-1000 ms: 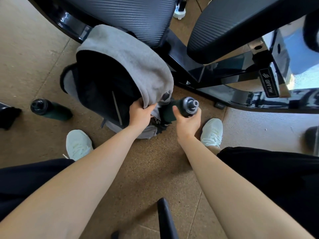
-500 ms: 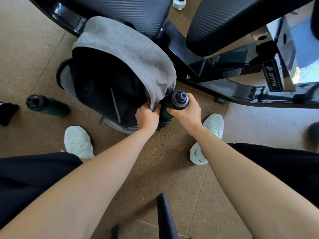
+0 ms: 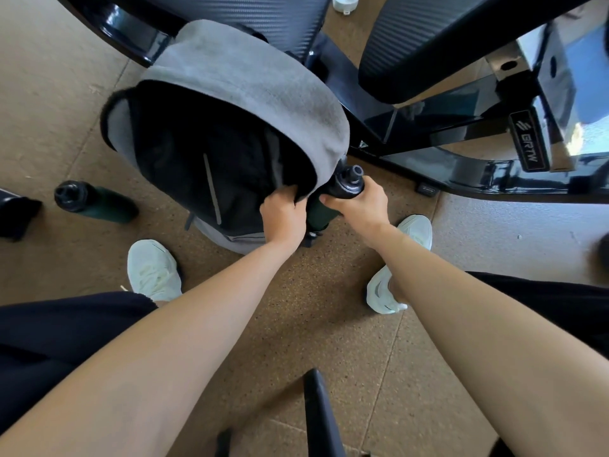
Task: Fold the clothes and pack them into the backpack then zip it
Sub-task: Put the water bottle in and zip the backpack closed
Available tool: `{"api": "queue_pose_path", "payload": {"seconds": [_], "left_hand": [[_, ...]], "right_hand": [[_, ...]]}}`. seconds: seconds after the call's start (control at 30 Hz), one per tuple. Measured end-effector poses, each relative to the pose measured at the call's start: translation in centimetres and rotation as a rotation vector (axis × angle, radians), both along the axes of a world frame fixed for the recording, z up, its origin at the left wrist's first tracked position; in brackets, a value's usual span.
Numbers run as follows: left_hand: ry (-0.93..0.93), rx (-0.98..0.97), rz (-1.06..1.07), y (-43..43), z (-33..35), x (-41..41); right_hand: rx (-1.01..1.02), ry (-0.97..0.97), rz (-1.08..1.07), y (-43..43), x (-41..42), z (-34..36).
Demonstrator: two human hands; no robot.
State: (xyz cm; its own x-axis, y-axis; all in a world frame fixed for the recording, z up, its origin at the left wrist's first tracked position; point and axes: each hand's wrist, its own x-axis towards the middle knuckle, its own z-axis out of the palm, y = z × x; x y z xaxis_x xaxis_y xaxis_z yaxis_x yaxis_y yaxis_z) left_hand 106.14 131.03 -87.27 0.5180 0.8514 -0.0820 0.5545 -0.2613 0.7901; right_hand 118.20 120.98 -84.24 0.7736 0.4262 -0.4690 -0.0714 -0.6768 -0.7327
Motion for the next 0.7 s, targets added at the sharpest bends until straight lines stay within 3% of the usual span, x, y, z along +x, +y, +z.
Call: {"api": "queue_pose_path", "payload": {"seconds": [0.1, 0.23, 0.3, 0.37, 0.47, 0.63, 0.7], "left_hand": [[-0.009, 0.060, -0.023, 0.6, -0.2, 0.1], [-0.013, 0.071, -0.086, 1.2, -0.5, -0.1], [-0.016, 0.069, -0.096, 1.4, -0.5, 0.0], [-0.031, 0.061, -0.093, 1.4, -0.1, 0.2], [-0.036, 0.042, -0.094, 1.4, 0.2, 0.2], [-0.032, 0.012, -0.093, 1.9, 0.0, 0.0], [-0.042, 0.000, -0.100, 1.8, 0.4, -0.1]], "right_hand": [[-0.026, -0.063, 0.030, 0.2, -0.9, 0.1], [-0.002, -0.150, 0.354, -1.2, -0.7, 0.1], [-0.045, -0.202, 0.412, -1.4, -0.6, -0.1], [-0.102, -0.170, 0.240, -1.1, -0.9, -0.6], [-0.140, 0.042, -0.210, 0.5, -1.8, -0.9], [-0.145, -0.167, 0.292, -0.1, -2.6, -0.5], [-0.172, -0.201, 0.314, -0.3, -2.3, -0.7]]}}
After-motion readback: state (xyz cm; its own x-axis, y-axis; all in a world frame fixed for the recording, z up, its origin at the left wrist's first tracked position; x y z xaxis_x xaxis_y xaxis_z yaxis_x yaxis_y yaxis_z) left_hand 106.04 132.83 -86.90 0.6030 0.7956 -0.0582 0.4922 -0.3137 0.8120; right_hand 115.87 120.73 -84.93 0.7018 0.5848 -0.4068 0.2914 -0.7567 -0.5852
